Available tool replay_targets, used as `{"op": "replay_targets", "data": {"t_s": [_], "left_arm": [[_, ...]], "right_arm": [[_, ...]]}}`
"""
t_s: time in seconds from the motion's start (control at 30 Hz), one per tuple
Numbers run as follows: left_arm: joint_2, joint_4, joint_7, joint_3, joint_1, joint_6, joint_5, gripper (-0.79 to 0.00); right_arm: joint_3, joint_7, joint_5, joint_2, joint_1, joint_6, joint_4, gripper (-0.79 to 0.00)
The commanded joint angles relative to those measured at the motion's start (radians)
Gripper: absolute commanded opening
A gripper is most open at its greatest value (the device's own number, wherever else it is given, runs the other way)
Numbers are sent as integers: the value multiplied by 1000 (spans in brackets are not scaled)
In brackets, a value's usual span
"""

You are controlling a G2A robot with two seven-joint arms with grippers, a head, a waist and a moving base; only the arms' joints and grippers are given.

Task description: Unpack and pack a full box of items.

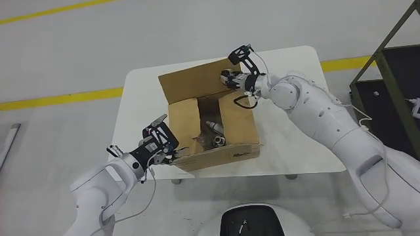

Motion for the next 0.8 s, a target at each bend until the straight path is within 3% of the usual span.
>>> {"op": "replay_targets", "data": {"t_s": [0.0,0.17,0.43,0.63,0.77], "left_arm": [[1,1,3,1,0,1,0,0],[5,4,11,1,-2,2,0,0],[10,-1,21,-1,-2,4,1,0],[13,-6,25,2,6,15,4,0],[15,-11,25,-1,12,20,3,0]], "right_arm": [[29,28,16,15,-8,-77,-12,-785],[88,134,24,60,-46,-251,-68,-785],[145,296,51,115,-141,-406,-203,-785],[158,413,97,147,-198,-497,-283,-785],[167,452,121,166,-225,-497,-333,-785]]}}
